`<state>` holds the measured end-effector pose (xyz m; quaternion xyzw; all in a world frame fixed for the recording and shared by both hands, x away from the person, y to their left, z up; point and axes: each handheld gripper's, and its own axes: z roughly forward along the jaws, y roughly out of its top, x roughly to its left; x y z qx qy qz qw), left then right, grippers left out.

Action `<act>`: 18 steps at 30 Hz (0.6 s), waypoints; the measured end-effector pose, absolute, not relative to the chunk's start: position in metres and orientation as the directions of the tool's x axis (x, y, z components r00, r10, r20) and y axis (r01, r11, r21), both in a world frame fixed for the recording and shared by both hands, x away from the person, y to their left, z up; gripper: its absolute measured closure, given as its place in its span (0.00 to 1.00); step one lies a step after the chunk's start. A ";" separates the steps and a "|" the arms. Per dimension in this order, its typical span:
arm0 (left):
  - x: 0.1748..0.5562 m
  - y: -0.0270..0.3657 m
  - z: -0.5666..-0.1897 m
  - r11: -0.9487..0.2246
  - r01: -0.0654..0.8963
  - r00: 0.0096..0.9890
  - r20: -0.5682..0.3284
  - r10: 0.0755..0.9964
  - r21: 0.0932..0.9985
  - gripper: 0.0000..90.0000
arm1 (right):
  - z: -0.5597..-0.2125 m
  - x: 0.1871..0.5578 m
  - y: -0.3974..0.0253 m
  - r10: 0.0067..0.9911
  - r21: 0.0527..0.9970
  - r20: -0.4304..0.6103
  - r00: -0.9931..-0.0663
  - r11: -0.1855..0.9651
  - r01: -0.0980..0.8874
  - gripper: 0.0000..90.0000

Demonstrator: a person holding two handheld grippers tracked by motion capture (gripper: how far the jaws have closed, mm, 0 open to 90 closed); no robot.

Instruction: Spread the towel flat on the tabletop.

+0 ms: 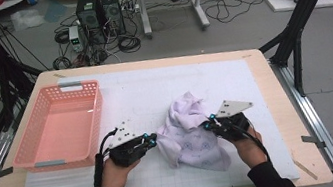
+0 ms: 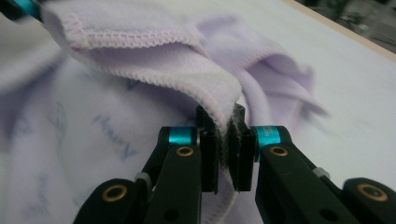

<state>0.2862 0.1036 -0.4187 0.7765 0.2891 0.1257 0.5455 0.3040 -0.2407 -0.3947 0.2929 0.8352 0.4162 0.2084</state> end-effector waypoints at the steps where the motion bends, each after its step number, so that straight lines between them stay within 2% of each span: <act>1: 0.286 0.104 -0.419 -0.242 0.309 0.801 -0.114 0.588 0.920 0.97 | -0.396 0.302 -0.249 0.681 0.814 -0.105 -0.725 0.478 0.330 0.94; 6: 0.285 0.106 -0.420 -0.251 0.315 0.799 -0.113 0.591 0.915 0.97 | -0.397 0.295 -0.279 0.746 0.788 -0.137 -0.652 0.481 0.385 0.94; 12: 0.287 0.115 -0.422 -0.239 0.334 0.780 -0.126 0.612 0.912 0.97 | -0.405 0.286 -0.332 0.847 0.780 -0.105 -0.522 0.396 0.486 0.94; 14: 0.288 0.116 -0.422 -0.241 0.334 0.776 -0.121 0.619 0.911 0.97 | -0.406 0.284 -0.337 0.856 0.779 -0.095 -0.508 0.382 0.498 0.94; 17: 0.289 0.121 -0.420 -0.241 0.339 0.757 -0.112 0.643 0.909 0.97 | -0.412 0.283 -0.355 0.897 0.743 -0.120 -0.426 0.365 0.561 0.94; 18: 0.289 0.124 -0.420 -0.237 0.341 0.752 -0.113 0.650 0.910 0.97 | -0.412 0.283 -0.355 0.897 0.743 -0.120 -0.426 0.365 0.561 0.94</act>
